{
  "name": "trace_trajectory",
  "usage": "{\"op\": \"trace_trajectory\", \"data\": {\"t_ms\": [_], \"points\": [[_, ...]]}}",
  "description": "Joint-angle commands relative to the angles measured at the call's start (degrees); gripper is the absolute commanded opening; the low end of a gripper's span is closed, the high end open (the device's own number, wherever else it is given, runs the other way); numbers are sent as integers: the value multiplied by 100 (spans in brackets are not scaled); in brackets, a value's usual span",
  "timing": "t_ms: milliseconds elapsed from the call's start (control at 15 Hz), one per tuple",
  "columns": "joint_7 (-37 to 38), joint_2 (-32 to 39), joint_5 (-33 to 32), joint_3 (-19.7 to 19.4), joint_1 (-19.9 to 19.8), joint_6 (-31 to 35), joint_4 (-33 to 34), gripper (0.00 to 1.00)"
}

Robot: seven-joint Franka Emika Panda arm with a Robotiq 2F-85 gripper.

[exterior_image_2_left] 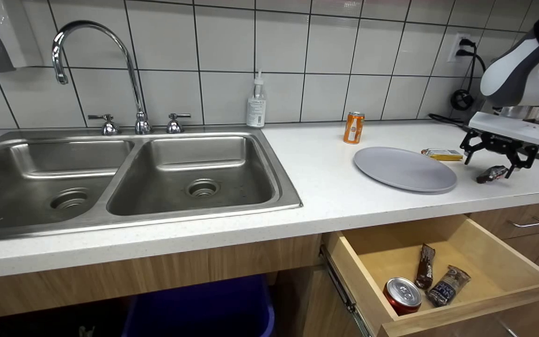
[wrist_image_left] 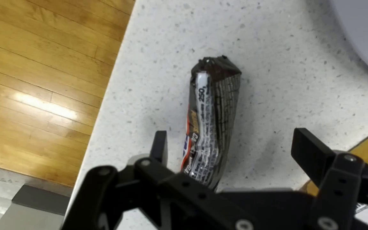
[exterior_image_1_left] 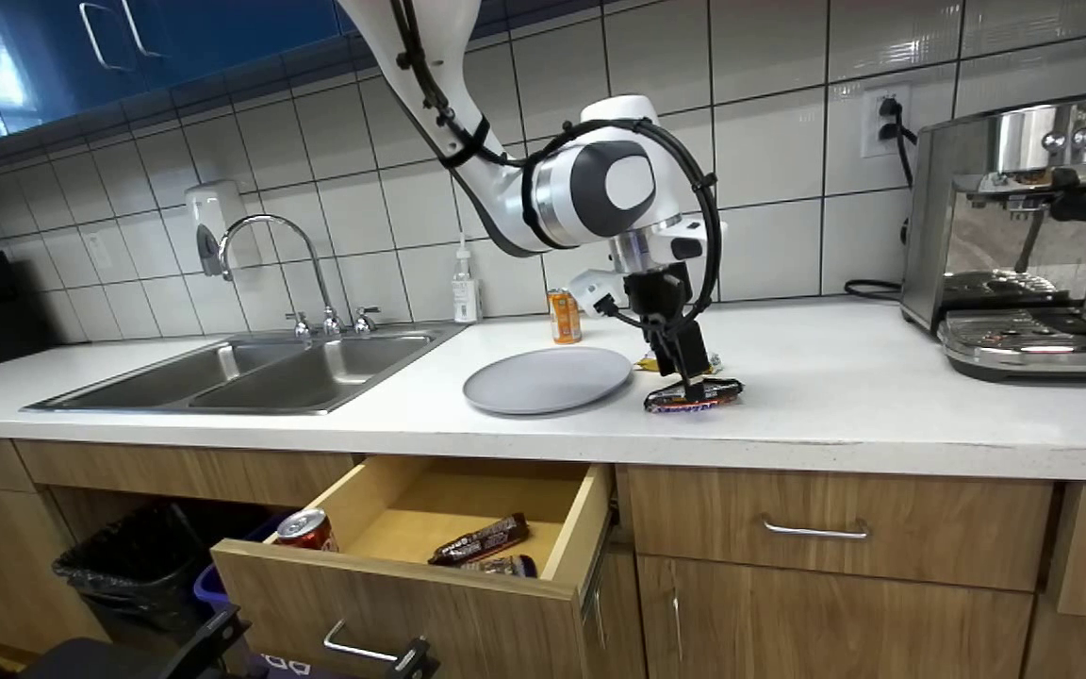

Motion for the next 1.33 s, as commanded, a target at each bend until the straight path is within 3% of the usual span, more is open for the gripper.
{"op": "trace_trajectory", "data": {"t_ms": [0, 67, 133, 800, 933, 1000, 1267], "points": [[-148, 205, 147, 24, -99, -340, 382, 100], [-148, 231, 150, 25, -106, -350, 410, 100], [-141, 249, 149, 22, -106, -364, 436, 81], [-155, 148, 157, 1, -121, -331, 349, 5], [-154, 115, 141, -22, -111, -312, 291, 0], [-154, 92, 133, -34, -105, -301, 251, 4], [-177, -114, 98, -78, -63, -199, 4, 4]]}}
